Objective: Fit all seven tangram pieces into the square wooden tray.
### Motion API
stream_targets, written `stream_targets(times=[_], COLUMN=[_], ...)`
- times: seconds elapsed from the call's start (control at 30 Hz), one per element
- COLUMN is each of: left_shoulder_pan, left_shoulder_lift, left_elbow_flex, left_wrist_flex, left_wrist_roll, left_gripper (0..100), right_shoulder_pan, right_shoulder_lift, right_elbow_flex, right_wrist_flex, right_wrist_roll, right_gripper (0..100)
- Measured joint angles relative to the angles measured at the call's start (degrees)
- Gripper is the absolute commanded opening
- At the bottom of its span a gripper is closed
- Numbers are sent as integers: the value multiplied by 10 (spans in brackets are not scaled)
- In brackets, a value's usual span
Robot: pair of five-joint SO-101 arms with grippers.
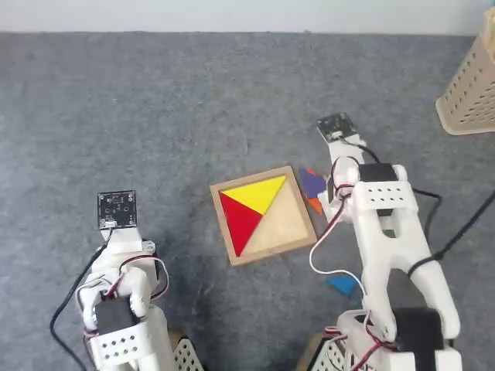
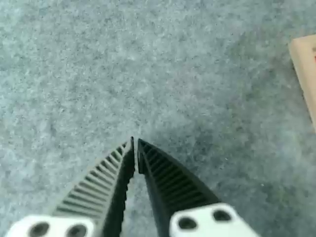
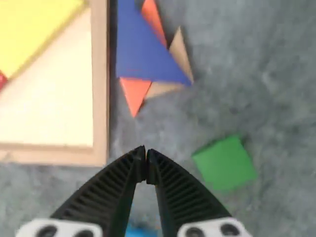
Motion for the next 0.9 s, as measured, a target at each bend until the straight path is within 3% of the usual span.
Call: stream_targets(times=[0.1, 0.23, 0.5, 0.9], left_shoulder_pan=[0, 0, 0, 0], left_shoulder_lift=[0, 0, 0, 0], left_elbow_flex=[0, 0, 0, 0], left_wrist_flex=[0, 0, 0, 0], left_wrist_roll=[0, 0, 0, 0], left_gripper=[13, 13, 13, 13], right_shoulder_pan=[-1, -35, -41, -121], right_shoulder_lift=[0, 21, 116, 142], right_elbow_flex=[-18, -55, -72, -73], right_wrist_flex=[-10, -13, -49, -108], right_wrist_roll=[0, -32, -47, -28], right_gripper=[27, 124, 128, 178])
